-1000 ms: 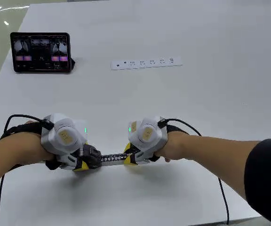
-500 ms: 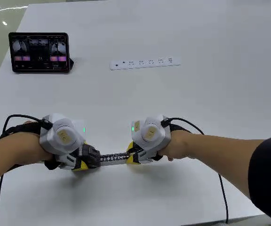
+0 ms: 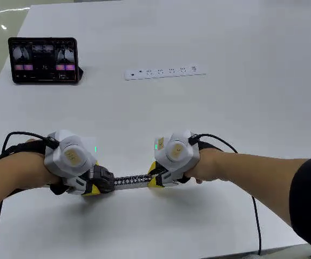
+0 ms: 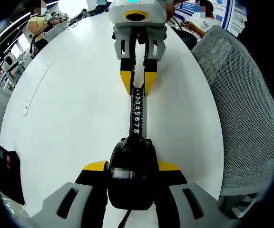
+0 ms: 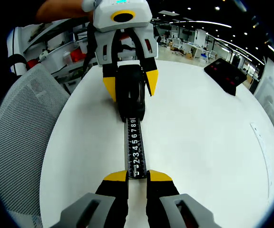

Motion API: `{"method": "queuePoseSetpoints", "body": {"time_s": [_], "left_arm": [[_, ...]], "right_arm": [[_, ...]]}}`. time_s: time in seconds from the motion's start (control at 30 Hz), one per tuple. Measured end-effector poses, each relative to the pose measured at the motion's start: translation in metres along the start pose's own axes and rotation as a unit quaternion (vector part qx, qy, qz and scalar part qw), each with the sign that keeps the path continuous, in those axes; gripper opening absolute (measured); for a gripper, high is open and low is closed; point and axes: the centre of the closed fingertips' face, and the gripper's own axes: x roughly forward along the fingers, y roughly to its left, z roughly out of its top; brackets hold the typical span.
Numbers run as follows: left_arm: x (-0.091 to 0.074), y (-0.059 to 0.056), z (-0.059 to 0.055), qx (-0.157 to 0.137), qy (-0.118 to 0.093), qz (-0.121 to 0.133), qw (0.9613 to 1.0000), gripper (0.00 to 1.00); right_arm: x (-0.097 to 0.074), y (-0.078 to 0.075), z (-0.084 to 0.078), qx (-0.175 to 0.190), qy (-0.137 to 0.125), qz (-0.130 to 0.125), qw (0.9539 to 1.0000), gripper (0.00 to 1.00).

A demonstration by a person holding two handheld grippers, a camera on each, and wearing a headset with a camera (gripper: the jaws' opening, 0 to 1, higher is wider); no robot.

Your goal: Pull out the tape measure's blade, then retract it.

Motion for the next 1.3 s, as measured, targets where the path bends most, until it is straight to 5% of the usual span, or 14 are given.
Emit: {"method": "queuePoseSetpoints", "body": {"time_s": [1.3], "left_arm": [[0.002,0.001,0.0,0.0,0.001,0.0,1.0,0.33]], "right_arm": [[-0.026,-0.003,-0.024,0.005,0.008,-0.003,1.0,0.1]]}}
